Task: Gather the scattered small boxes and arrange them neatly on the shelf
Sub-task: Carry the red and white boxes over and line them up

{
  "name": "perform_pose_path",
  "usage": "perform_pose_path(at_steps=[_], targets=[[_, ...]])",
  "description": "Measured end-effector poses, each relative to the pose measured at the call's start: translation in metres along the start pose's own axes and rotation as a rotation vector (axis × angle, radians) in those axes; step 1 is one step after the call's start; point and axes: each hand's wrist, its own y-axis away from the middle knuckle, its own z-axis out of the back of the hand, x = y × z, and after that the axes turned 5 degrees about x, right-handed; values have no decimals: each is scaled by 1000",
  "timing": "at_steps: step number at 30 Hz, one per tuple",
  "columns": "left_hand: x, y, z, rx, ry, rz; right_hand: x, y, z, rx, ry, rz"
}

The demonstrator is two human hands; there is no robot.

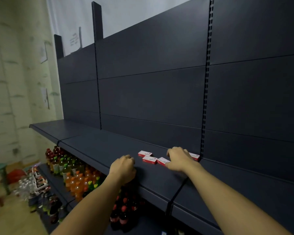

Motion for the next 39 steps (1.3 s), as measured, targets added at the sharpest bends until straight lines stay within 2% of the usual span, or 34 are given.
perform_pose_path(at_steps=[6, 13, 28, 34, 39], targets=[[24, -52, -5, 41, -1, 41, 1, -56, -12, 51, 34, 27], [32, -106, -21, 66, -6, -15, -11, -98, -14, 92, 19, 30], [36, -175, -28, 246, 95, -400, 5, -106, -6, 98, -46, -159], [39, -186, -32, 296, 133, -482, 24, -105, -5, 88, -66, -268], [43, -188, -37, 256, 155, -518, 37, -97, -15, 148, -105, -340]])
